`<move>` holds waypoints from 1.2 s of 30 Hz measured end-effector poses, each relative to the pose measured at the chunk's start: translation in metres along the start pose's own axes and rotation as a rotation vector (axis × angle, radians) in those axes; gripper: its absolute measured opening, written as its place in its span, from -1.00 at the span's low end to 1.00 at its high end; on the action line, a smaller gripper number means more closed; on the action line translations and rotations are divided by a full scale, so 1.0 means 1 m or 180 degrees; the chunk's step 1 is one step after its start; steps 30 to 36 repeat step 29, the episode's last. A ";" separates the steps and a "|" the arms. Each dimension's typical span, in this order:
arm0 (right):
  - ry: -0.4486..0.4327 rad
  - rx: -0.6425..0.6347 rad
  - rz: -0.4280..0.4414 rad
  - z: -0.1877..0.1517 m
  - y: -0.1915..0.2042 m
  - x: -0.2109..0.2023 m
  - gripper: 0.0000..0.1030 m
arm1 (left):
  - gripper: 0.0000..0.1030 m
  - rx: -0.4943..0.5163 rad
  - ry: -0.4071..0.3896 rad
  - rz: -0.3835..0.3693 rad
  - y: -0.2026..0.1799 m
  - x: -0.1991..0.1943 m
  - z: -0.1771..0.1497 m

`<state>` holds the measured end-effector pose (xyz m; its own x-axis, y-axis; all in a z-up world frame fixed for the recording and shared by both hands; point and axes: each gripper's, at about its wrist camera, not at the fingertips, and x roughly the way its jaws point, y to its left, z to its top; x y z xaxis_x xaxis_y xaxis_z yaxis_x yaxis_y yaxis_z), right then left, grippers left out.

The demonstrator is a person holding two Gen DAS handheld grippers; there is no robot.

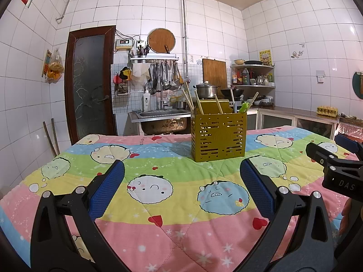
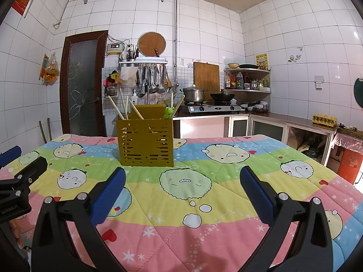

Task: Organize utensils

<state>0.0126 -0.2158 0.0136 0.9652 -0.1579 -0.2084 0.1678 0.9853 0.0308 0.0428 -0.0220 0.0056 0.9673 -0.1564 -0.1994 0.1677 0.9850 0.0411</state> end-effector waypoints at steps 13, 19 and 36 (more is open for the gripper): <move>-0.0004 0.0000 -0.0001 0.000 0.000 0.000 0.91 | 0.90 -0.0001 -0.0008 0.0000 0.000 0.000 0.000; -0.0005 0.0003 -0.0002 0.000 0.000 0.000 0.91 | 0.90 -0.0006 -0.0017 0.0004 -0.001 -0.002 0.002; -0.0001 0.0002 -0.0001 0.000 -0.001 0.000 0.91 | 0.90 -0.0006 -0.0025 0.0008 0.000 -0.002 0.004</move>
